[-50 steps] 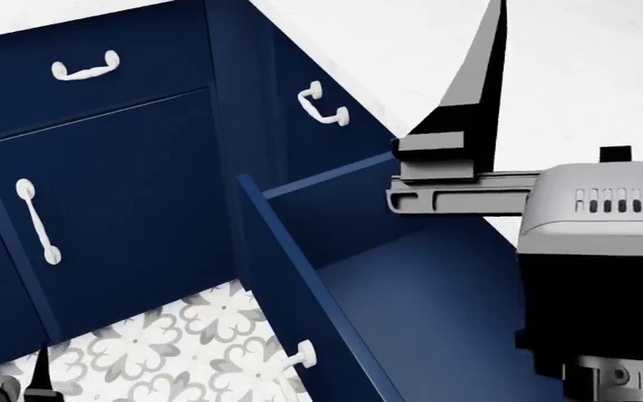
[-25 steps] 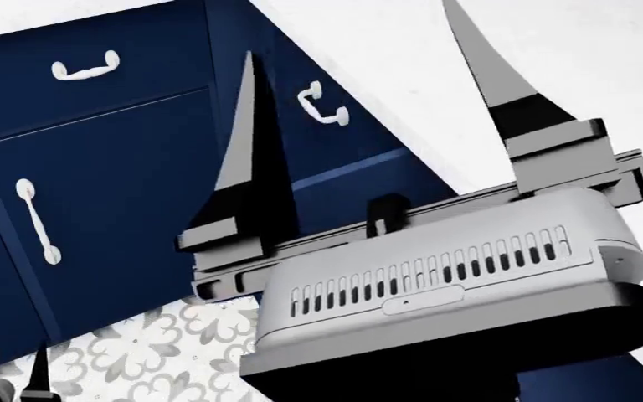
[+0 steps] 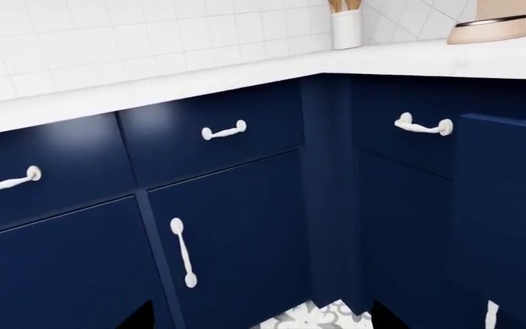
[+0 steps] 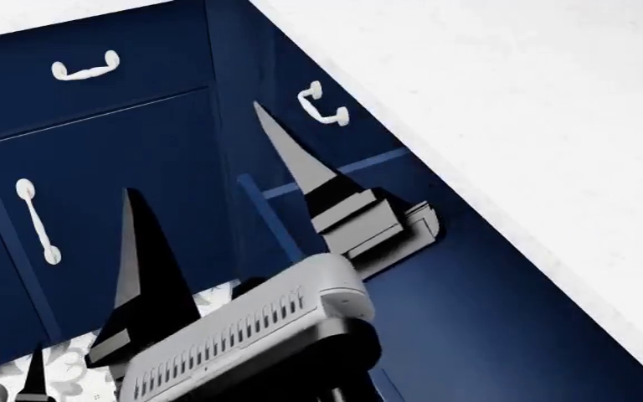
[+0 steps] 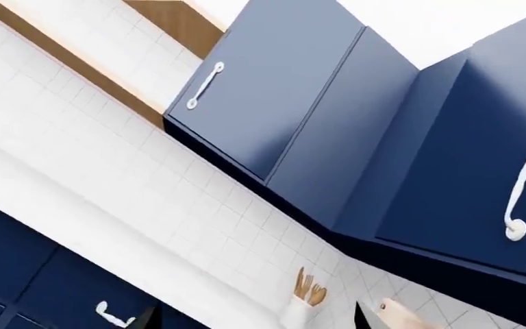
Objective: Close the left drawer.
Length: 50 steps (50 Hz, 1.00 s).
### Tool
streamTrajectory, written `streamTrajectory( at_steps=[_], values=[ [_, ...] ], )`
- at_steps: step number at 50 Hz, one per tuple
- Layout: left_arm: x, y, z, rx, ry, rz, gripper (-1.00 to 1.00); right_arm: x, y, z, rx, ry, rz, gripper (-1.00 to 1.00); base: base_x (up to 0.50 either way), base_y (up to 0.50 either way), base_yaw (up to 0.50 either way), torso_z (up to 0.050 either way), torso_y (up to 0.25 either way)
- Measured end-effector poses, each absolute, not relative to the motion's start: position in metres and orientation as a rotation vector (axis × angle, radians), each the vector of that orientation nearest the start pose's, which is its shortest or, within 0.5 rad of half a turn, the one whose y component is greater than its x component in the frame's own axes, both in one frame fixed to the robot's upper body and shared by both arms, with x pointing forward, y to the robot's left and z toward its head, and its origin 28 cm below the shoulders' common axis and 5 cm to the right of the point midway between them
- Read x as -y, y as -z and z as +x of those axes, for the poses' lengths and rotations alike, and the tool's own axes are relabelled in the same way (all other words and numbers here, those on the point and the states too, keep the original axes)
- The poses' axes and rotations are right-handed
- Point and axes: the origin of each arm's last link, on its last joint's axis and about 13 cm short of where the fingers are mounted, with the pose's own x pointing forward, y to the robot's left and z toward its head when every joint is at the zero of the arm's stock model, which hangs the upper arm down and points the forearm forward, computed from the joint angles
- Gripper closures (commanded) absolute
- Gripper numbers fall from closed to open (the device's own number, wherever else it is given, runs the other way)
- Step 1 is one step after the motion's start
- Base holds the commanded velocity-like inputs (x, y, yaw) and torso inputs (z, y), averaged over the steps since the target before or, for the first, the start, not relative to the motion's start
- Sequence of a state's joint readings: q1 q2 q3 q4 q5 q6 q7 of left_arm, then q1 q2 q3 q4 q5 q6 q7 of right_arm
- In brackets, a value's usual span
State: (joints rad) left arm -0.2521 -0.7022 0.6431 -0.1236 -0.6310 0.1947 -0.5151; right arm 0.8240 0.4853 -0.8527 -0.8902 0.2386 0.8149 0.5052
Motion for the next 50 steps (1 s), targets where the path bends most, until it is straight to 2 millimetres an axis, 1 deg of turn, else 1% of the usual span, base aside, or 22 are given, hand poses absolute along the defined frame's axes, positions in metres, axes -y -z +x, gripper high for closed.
streamTrajectory(
  at_steps=[8, 16, 28, 50],
  values=[
    [-0.287, -0.033, 0.233, -0.023, -0.095, 0.124, -1.0, 0.04, -0.204, 0.225, 0.561, -0.367, -0.528, -1.0, 0.0, 0.0, 0.0, 0.0, 0.0],
    [-0.287, -0.031, 0.234, -0.026, -0.099, 0.12, -1.0, 0.036, -0.176, 0.239, 0.474, -0.414, -0.589, -1.0, 0.0, 0.0, 0.0, 0.0, 0.0],
    [-0.287, -0.029, 0.235, -0.029, -0.1, 0.114, -1.0, 0.032, -0.137, 0.241, 0.377, -0.488, -0.683, -1.0, 0.0, 0.0, 0.0, 0.0, 0.0],
    [-0.288, -0.026, 0.236, -0.032, -0.101, 0.099, -1.0, 0.034, -0.087, 0.25, 0.205, -0.55, -0.756, -1.0, 0.0, 0.0, 0.0, 0.0, 0.0]
  ],
)
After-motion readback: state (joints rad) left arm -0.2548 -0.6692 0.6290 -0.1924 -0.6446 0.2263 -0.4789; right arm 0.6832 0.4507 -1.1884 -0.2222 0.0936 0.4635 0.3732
